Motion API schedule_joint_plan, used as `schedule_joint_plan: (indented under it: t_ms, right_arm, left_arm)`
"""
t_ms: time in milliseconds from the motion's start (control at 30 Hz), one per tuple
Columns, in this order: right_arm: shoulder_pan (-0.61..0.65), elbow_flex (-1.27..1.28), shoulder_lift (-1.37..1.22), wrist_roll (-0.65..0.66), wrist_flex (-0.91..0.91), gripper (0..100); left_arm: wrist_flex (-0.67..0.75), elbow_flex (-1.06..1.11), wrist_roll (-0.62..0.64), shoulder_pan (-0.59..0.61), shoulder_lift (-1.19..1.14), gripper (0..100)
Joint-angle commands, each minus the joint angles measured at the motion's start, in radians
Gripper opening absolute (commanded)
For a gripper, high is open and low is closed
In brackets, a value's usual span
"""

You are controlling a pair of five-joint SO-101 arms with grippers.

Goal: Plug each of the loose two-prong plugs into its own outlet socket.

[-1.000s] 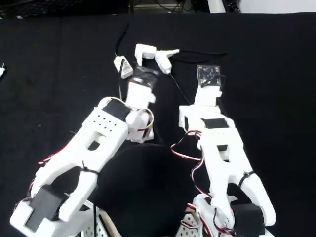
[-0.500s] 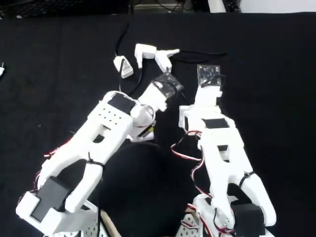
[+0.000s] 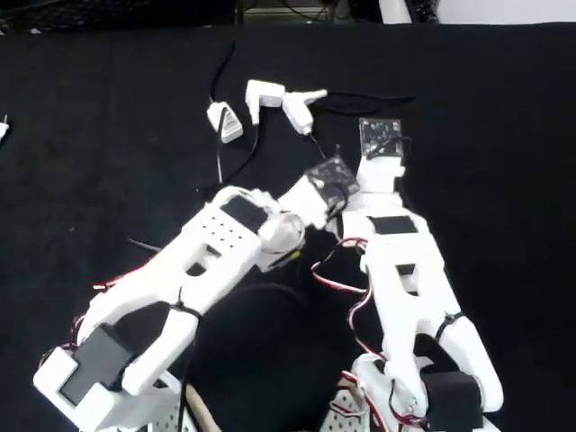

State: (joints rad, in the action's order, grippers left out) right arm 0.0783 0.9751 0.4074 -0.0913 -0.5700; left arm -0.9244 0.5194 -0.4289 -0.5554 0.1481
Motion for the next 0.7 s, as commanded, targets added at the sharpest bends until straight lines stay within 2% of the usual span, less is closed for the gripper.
schedule_joint_plan:
  t_ms: [0,367,467,567,667]
  right_arm:
    - [-0.011,-0.005,0.001,-0.005,0.017,23.7]
    - [-0.006,-0.005,0.001,-0.005,0.017,23.7]
    - [-0.006,-0.001,0.001,-0.005,0.046,23.7]
    - [-0.009,0.019,0.001,-0.003,0.077,23.7]
    - [-0.008,0.022,0.001,-0.003,0.080,23.7]
  left_arm:
    - [0.095,0.038,-0.055,0.018,0.002,3]
    - [0.104,0.113,-0.012,0.012,0.130,3]
    - [0.117,0.117,0.091,0.013,0.218,3]
    - [0.229,0.194,0.221,0.035,0.296,3]
    - [0.358,0.355,0.222,0.044,0.368,3]
